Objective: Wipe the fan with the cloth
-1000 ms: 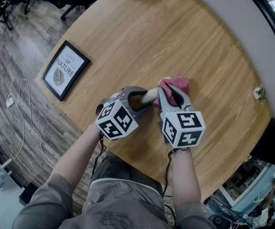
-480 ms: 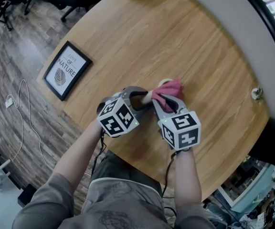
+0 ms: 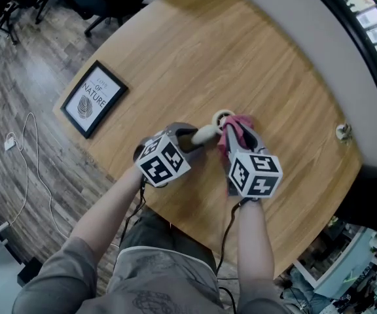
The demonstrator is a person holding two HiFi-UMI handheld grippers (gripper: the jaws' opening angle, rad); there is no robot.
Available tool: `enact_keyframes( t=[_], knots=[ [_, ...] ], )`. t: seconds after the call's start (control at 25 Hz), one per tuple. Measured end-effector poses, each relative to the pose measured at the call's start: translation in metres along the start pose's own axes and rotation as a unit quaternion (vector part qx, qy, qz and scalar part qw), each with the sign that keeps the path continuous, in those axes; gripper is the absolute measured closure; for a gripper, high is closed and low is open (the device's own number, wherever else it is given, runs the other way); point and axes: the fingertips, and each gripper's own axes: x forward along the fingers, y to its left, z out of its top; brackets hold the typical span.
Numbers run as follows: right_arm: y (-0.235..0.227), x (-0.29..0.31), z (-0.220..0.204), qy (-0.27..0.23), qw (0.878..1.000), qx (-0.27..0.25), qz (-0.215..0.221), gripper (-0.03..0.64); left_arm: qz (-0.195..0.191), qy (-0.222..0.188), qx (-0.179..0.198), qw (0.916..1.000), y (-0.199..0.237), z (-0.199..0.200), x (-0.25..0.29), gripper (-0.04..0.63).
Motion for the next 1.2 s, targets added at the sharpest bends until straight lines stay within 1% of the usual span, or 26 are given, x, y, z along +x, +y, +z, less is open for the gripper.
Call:
enact_keyframes(
  t=[0.08,0.12,0.24,0.32,0.4,0.6,0.64,0.76,0.96,1.04,1.2],
  knots=[
    [-0.009,-0.007,0.004,-0.02,0.999,0.028,-0.011,0.545,0.017,0.001,-0.014,0.9998,0.001,-0.004,-0.004,0.414],
    [-0.013,-0.012,0.007,-0.03,0.999,0.032,-0.017,0.545,0.026,0.001,-0.016,0.9995,0.002,-0.005,-0.008,0.414],
    [-0.017,-0.032,0.023,-0.062,0.997,0.036,-0.033,0.545,0.05,-0.009,-0.025,0.9984,0.007,-0.006,-0.024,0.414],
    [-0.014,-0.048,0.035,-0.083,0.995,0.039,-0.035,0.545,0.062,-0.025,-0.039,0.997,0.011,-0.001,-0.039,0.414],
    [-0.008,-0.065,0.048,-0.102,0.994,0.035,-0.036,0.545,0.073,-0.037,-0.044,0.9957,0.014,0.009,-0.057,0.415],
    [0.018,-0.115,0.083,-0.142,0.989,0.001,-0.032,0.545,0.1,-0.05,-0.017,0.9936,0.012,0.036,-0.101,0.42],
    [0.025,-0.126,0.09,-0.151,0.988,-0.007,-0.031,0.545,0.107,-0.057,-0.013,0.9925,0.011,0.043,-0.111,0.424],
    [0.043,-0.155,0.114,-0.182,0.982,-0.034,-0.026,0.545,0.127,-0.088,-0.001,0.988,0.01,0.071,-0.142,0.498],
    [0.075,-0.203,0.147,-0.229,0.971,-0.073,-0.006,0.545,0.137,-0.127,0.025,0.982,-0.003,0.117,-0.19,0.511],
    [0.084,-0.222,0.159,-0.246,0.966,-0.084,-0.005,0.545,0.143,-0.143,0.036,0.9787,-0.009,0.135,-0.211,0.528],
    [0.098,-0.264,0.174,-0.276,0.957,-0.095,-0.008,0.545,0.152,-0.174,0.053,0.9715,-0.029,0.164,-0.247,0.53]
  ],
)
